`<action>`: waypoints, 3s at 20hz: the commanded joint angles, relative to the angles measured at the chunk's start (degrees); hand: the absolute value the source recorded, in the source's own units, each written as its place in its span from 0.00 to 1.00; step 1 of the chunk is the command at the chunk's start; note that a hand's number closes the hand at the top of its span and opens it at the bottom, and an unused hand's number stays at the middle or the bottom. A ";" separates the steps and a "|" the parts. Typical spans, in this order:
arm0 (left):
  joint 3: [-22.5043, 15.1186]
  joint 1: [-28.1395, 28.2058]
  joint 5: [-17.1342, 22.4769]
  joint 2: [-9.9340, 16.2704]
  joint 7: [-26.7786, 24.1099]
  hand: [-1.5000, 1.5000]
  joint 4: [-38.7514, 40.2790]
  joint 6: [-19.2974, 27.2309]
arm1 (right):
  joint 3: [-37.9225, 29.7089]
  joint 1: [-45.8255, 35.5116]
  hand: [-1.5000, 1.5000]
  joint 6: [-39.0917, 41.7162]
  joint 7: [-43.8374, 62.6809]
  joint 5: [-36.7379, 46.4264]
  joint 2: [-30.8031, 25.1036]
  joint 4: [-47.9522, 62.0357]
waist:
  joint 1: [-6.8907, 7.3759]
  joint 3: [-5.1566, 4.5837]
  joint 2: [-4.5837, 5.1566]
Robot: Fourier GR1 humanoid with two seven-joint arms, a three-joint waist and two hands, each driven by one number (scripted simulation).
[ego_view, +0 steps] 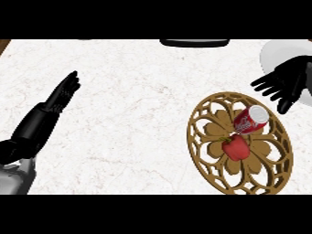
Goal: Pick the can from the placemat and place it in the plate
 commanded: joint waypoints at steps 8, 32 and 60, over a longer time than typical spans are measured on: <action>4.55 -0.52 0.18 0.17 -4.00 0.50 5.61 -4.32 | -0.81 1.50 0.00 3.48 5.12 0.54 6.04 0.46 | -0.88 -0.07 -0.21; 4.93 2.02 -2.48 -2.79 1.31 0.50 -1.27 -4.01 | 4.55 15.38 1.00 -15.82 -5.41 17.42 6.53 -34.19 | -1.62 0.06 -0.78; 3.73 1.87 -6.29 -5.89 0.83 0.50 -0.31 -3.66 | 12.29 29.44 1.00 -60.62 14.00 72.58 -2.20 -86.25 | -1.67 0.00 -0.38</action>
